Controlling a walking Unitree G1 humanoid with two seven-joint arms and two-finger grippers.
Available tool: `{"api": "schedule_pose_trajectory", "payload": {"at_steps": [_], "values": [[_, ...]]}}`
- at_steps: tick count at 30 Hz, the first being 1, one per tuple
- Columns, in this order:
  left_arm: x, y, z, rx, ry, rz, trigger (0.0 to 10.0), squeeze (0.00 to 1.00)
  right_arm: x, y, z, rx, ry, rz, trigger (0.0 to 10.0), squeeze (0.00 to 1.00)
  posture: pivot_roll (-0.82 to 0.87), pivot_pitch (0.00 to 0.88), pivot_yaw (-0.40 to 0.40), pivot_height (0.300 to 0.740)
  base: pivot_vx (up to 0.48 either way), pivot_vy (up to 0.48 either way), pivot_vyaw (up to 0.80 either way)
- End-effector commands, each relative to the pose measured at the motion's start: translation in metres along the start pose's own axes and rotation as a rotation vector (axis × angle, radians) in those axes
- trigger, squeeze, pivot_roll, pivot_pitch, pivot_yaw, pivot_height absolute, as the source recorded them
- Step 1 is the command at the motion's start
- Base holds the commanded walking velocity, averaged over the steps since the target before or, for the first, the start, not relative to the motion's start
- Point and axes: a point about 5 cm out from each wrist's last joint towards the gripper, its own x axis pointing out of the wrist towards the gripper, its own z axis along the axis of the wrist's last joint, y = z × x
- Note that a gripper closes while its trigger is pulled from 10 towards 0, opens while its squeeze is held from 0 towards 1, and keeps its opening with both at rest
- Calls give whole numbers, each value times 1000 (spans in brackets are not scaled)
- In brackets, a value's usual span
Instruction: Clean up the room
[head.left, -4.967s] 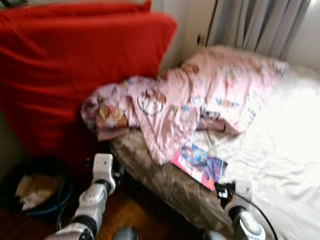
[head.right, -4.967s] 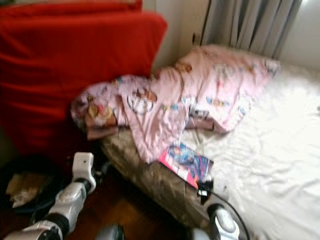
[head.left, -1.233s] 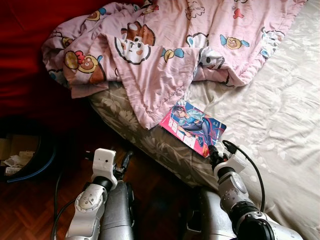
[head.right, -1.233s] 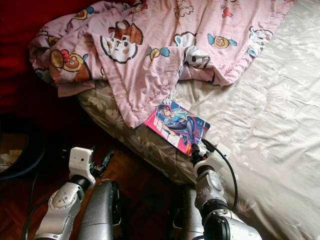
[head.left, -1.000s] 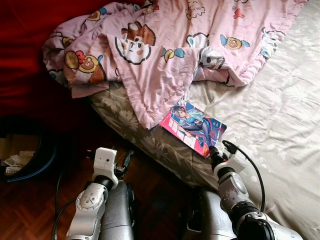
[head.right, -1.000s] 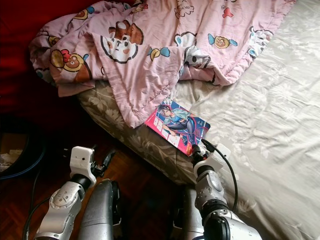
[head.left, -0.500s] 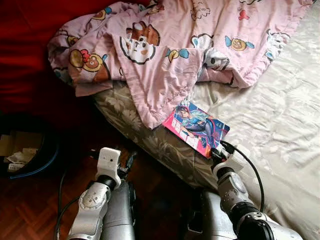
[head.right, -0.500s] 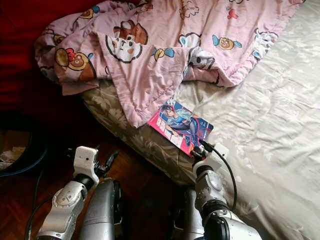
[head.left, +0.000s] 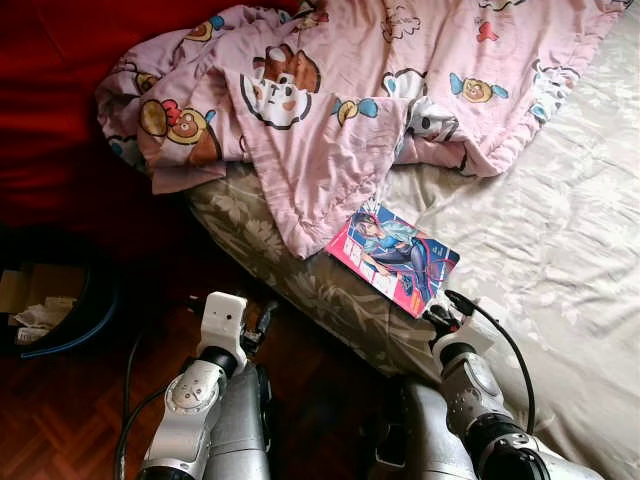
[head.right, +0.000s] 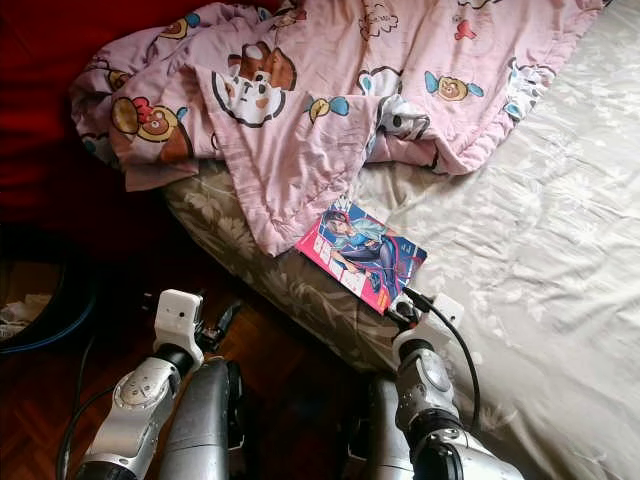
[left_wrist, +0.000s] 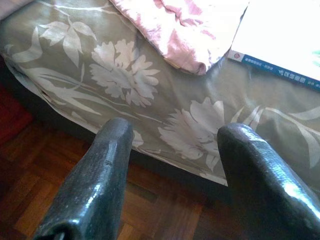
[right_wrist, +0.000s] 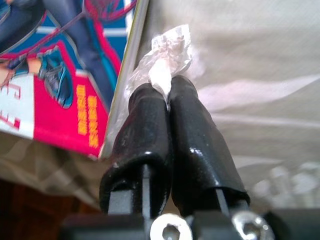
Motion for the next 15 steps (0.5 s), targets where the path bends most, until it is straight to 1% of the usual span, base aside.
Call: {"api": "schedule_pose_trajectory", "payload": {"at_steps": [1,3,4,6,9,10,12,13,14,15], "values": [[-6,-2,-13,-7,48,3,10000,0,-4,-11,1,-26,-33,-27,0,0,136,251,-25,608,0,0,0],[-6,-1,-14,-14,49,9,10000,0,-4,-12,4,-27,-53,-25,0,0,130,246,-26,608,0,0,0],[-8,1,-16,-28,52,25,10000,0,-4,-11,9,-36,-96,-9,0,0,128,245,-26,608,0,0,0],[-11,5,-18,-50,59,55,10000,0,-6,-11,14,-60,-141,21,0,0,110,227,-29,608,0,0,0],[-16,13,-22,-84,67,104,10000,0,-10,-10,18,-123,-194,68,0,0,100,208,-34,608,0,0,0],[-20,18,-25,-109,72,139,10000,0,-14,-12,17,-163,-212,85,5451,0,91,190,-38,608,0,0,0],[-21,20,-26,-117,73,154,10000,0,-15,-13,17,-176,-217,91,5451,0,91,190,-38,608,0,0,0],[-24,23,-28,-126,76,171,10000,0,-18,-14,16,-195,-222,102,10000,0,85,179,-40,608,0,0,0],[-29,26,-32,-142,87,196,10000,0,-22,-16,12,-219,-215,121,10000,0,69,162,-42,608,0,0,0],[-37,31,-41,-173,113,234,10000,0,-27,-20,3,-249,-186,142,10000,0,59,144,-46,608,0,0,0]]}}
